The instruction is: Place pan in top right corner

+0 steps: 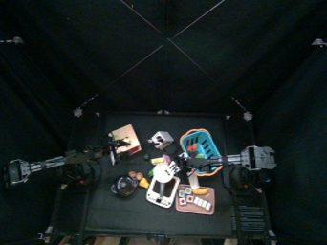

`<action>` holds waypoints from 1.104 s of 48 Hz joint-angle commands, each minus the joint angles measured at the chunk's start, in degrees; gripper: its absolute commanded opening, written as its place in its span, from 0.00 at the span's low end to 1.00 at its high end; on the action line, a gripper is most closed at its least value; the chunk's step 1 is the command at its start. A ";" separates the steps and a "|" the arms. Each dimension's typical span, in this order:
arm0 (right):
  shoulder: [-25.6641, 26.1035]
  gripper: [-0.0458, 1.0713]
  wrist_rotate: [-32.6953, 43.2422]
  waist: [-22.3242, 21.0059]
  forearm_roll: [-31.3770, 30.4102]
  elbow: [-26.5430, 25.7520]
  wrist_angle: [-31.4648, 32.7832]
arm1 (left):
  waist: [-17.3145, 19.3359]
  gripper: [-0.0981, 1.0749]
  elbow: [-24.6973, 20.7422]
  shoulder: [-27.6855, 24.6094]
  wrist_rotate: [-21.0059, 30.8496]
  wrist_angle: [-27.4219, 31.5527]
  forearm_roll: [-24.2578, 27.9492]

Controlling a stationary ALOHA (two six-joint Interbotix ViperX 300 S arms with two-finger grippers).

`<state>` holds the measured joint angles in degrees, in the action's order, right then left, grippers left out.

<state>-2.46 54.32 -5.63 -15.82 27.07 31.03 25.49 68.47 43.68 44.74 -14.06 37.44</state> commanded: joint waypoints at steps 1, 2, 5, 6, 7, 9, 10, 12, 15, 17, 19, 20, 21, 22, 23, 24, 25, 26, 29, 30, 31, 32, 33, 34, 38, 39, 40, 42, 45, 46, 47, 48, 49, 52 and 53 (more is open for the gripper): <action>3.16 0.44 -0.09 -0.70 0.00 -1.14 -0.18 | 0.09 0.85 -0.79 -0.09 0.00 -0.18 -0.09; 3.60 0.44 -0.18 -0.70 -0.09 -1.32 -0.09 | 0.09 0.85 -0.88 -0.09 0.00 -0.26 -0.09; 4.92 0.44 -0.18 -0.97 -0.35 -1.49 0.26 | 0.18 0.85 -0.79 -0.09 0.00 -0.18 -0.18; 5.54 0.44 -0.35 -1.14 -0.44 -1.58 0.35 | 0.18 0.85 -0.79 -0.09 0.00 -0.18 -0.18; 6.06 0.44 -0.44 -1.32 -0.44 -1.67 0.44 | 0.09 0.85 -0.88 -0.09 0.00 -0.26 -0.26; 7.29 0.44 -0.79 -1.85 -0.44 -1.76 0.53 | 0.09 0.85 -0.79 -0.09 0.00 -0.18 -0.26; 7.82 0.44 -0.88 -2.20 -0.44 -1.76 0.62 | 0.18 0.85 -0.88 -0.09 0.00 -0.26 -0.35; 9.32 0.44 -1.32 -3.25 -0.44 -1.85 0.88 | 0.09 0.85 -0.79 -0.18 0.00 -0.18 -0.26; 10.90 0.44 -1.76 -5.27 -0.53 -1.93 1.05 | 0.18 0.85 -0.79 -0.09 -0.09 -0.26 -0.26; 12.04 0.44 -1.93 -7.12 -0.53 -2.02 0.97 | 0.09 0.85 -0.79 -0.09 0.00 -0.26 -0.26; 12.92 0.44 -2.11 -9.14 -0.70 -2.02 0.70 | 0.09 0.85 -0.79 -0.09 0.00 -0.18 -0.35; 13.36 0.44 -2.11 -10.11 -0.70 -2.11 0.53 | 0.18 0.85 -0.88 -0.09 0.00 -0.26 -0.26; 13.80 0.44 -2.11 -11.16 -0.70 -2.20 0.44 | 0.18 0.85 -0.88 -0.09 0.00 -0.18 -0.35; 14.06 0.44 -2.11 -12.13 -0.70 -2.29 0.26 | 0.18 0.85 -0.79 -0.09 0.00 -0.18 -0.35; 14.33 0.44 -2.11 -13.18 -0.70 -2.29 0.09 | 0.18 0.85 -0.79 -0.18 0.00 -0.26 -0.26; 14.59 0.44 -2.11 -14.24 -0.70 -2.29 -0.18 | 0.26 0.85 -0.79 -0.09 0.00 -0.18 -0.35; 14.85 0.44 -2.11 -15.82 -0.70 -2.29 -0.62 | 0.18 0.85 -0.79 -0.09 0.00 -0.26 -0.26; 15.03 0.44 -2.11 -16.79 -0.70 -2.29 -0.79 | 0.26 0.85 -0.79 -0.09 0.00 -0.18 -0.26; 15.38 0.44 -2.20 -19.60 -0.70 -2.02 -1.58 | 0.35 0.85 -0.79 -0.18 -0.09 -0.26 -0.26; 15.47 0.44 -2.20 -20.48 -0.79 -2.02 -1.85 | 0.44 0.85 -0.79 -0.09 -0.09 -0.18 -0.26; 15.56 0.44 -2.20 -21.27 -0.79 -2.02 -2.11 | 0.44 0.85 -0.79 -0.09 0.00 -0.18 -0.35; 15.56 0.44 -2.20 -22.15 -0.79 -1.93 -2.20 | 0.44 0.85 -0.79 -0.09 -0.09 -0.18 -0.35; 15.56 0.44 -2.20 -22.85 -0.79 -1.85 -2.46 | 0.53 0.85 -0.79 -0.09 -0.09 -0.18 -0.35; 15.56 0.44 -2.20 -23.55 -0.79 -1.85 -2.72 | 0.53 0.85 -0.70 -0.09 0.00 -0.18 -0.35; 15.38 0.44 -2.20 -26.54 -1.05 -1.58 -3.69 | 0.53 0.85 -0.62 -0.09 0.00 -0.26 -0.26; 15.29 0.44 -2.20 -27.16 -1.14 -1.49 -3.87 | 0.53 0.85 -0.62 -0.09 0.00 -0.26 -0.35; 15.12 0.44 -2.20 -27.95 -1.32 -1.49 -4.04 | 0.53 0.85 -0.62 -0.09 0.00 -0.18 -0.35; 14.85 0.44 -2.11 -29.27 -1.58 -1.41 -4.48 | 0.53 0.85 -0.62 -0.09 0.00 -0.18 -0.26; 14.24 0.44 -2.02 -31.38 -1.41 -1.41 -5.45 | 0.53 0.85 -0.62 -0.09 0.00 -0.26 -0.35; 13.97 0.44 -2.02 -31.90 -1.41 -1.41 -5.98 | 0.53 0.85 -0.62 -0.09 -0.09 -0.18 -0.26; 13.45 0.44 -2.02 -32.61 -1.41 -1.49 -6.68 | 0.53 0.85 -0.62 -0.09 -0.09 -0.18 -0.26; 13.10 0.44 -2.02 -33.05 -1.41 -1.49 -7.21 | 0.53 0.85 -0.62 -0.09 0.00 -0.26 -0.26; 12.74 0.44 -2.02 -33.57 -1.41 -1.49 -7.65 | 0.62 0.85 -0.62 -0.09 -0.09 -0.18 -0.35; 11.25 0.44 -1.93 -34.89 -1.32 -1.67 -8.88 | 0.70 0.85 -0.70 -0.09 0.00 -0.18 -0.26; 10.63 0.44 -2.02 -35.24 -1.32 -1.67 -9.05 | 0.79 0.85 -0.70 -0.09 -0.09 -0.18 -0.26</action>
<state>8.70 52.29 -39.20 -17.23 26.37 23.64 25.93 68.64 43.68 44.82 -14.06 37.27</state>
